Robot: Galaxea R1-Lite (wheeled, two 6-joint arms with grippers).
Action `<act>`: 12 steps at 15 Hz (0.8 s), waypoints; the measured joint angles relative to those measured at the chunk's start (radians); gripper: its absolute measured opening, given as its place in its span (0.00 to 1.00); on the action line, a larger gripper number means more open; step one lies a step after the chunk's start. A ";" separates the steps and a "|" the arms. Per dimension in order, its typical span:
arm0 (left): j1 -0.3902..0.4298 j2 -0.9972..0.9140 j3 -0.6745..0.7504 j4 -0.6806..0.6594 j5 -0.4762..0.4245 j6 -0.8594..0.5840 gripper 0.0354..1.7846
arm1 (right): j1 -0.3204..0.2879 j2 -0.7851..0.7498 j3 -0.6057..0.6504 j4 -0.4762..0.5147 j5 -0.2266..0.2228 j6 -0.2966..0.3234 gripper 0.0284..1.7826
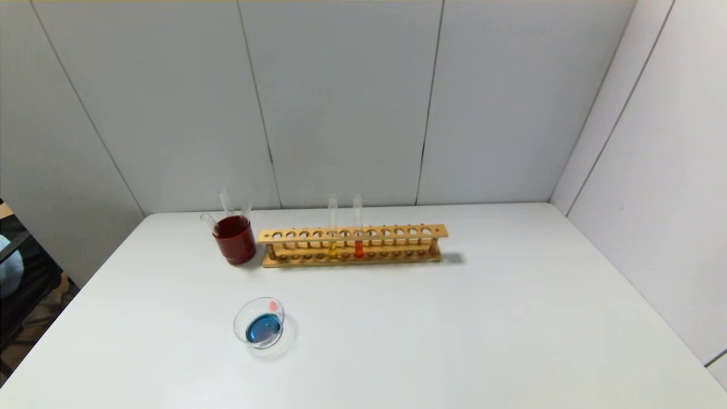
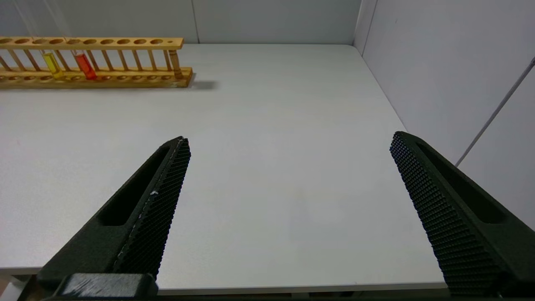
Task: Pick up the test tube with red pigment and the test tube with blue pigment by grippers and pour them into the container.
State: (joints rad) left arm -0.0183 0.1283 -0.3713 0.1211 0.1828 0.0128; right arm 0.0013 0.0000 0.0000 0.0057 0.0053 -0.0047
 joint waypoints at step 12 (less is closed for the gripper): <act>0.018 -0.131 0.357 -0.067 -0.196 0.088 0.98 | 0.000 0.000 0.000 0.000 0.000 0.000 0.98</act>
State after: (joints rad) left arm 0.0000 -0.0023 -0.0147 0.0538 -0.0130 0.1004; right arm 0.0013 0.0000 0.0000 0.0057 0.0053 -0.0051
